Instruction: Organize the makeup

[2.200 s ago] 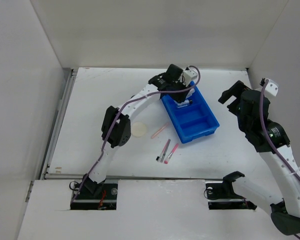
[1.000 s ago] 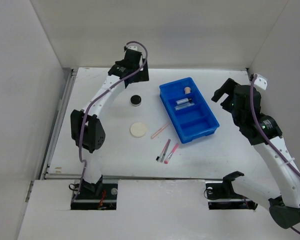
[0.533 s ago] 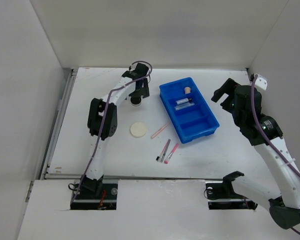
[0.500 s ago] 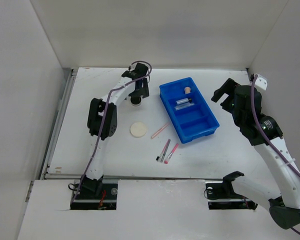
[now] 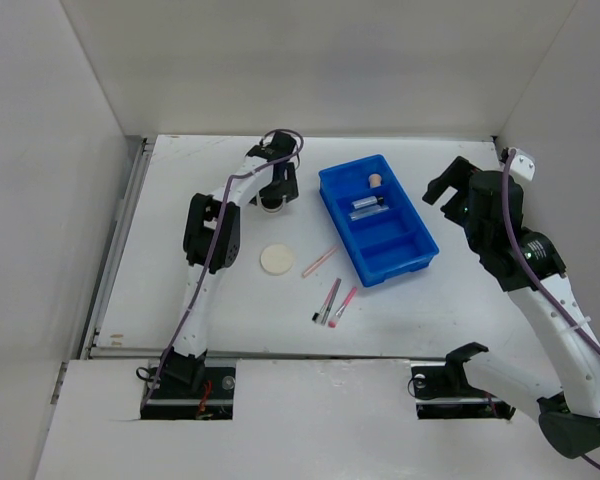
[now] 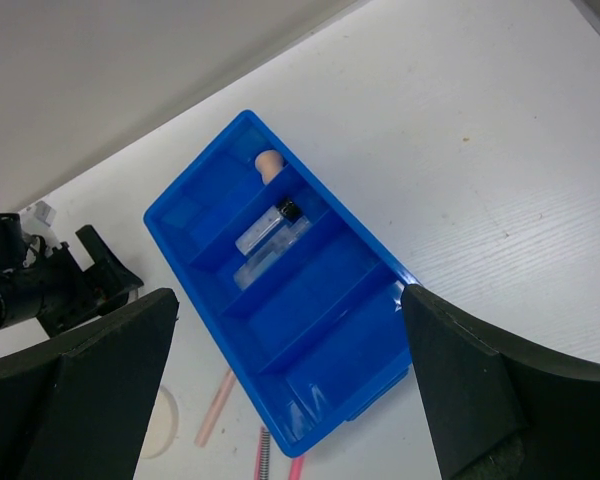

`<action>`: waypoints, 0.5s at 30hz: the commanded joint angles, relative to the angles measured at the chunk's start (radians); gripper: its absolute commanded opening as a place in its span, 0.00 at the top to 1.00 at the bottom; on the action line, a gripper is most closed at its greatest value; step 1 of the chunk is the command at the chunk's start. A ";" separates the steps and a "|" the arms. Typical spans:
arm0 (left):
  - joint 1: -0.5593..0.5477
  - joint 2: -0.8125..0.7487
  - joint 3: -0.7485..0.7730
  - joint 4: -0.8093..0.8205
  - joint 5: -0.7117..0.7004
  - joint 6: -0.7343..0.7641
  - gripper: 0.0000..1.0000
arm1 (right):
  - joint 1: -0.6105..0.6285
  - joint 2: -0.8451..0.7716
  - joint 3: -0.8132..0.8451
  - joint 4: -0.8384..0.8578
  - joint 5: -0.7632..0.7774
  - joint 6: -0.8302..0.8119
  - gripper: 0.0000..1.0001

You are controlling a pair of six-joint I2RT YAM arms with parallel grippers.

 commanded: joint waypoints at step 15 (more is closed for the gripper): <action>-0.031 -0.318 -0.148 0.032 0.057 0.098 0.78 | -0.005 -0.026 0.027 0.015 0.032 0.005 0.00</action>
